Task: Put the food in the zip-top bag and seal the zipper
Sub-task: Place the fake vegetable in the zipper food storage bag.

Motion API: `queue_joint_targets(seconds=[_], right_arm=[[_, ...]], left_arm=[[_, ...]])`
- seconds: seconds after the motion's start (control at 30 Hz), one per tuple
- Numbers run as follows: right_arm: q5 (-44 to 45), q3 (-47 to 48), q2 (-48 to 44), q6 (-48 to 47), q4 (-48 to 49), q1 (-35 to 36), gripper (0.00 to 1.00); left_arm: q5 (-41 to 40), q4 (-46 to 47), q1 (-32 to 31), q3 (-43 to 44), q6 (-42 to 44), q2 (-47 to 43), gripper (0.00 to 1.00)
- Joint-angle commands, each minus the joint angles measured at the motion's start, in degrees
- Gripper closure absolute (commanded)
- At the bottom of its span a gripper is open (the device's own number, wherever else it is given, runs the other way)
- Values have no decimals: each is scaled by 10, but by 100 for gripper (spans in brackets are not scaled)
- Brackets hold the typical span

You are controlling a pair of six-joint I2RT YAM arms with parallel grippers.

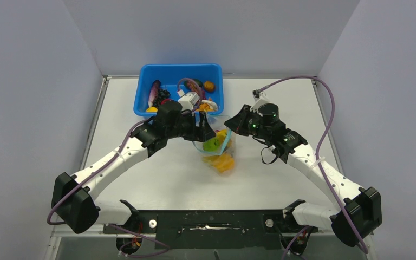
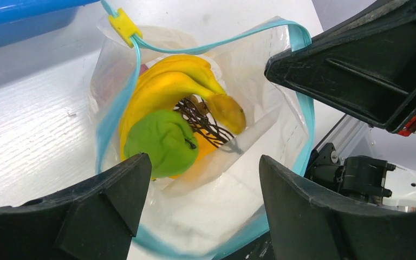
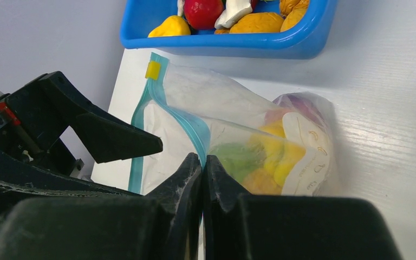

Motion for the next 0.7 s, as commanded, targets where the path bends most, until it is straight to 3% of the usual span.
queue_joint_targets(seconds=[0.0, 0.4, 0.67], right_arm=[[-3, 14, -5, -4, 33, -3, 100], [28, 19, -24, -47, 1, -3, 100], [44, 15, -39, -71, -1, -2, 100]], left_arm=[[-16, 4, -4, 35, 13, -23, 27], [-71, 3, -4, 37, 20, -55, 28], [-181, 9, 14, 44, 37, -46, 29]])
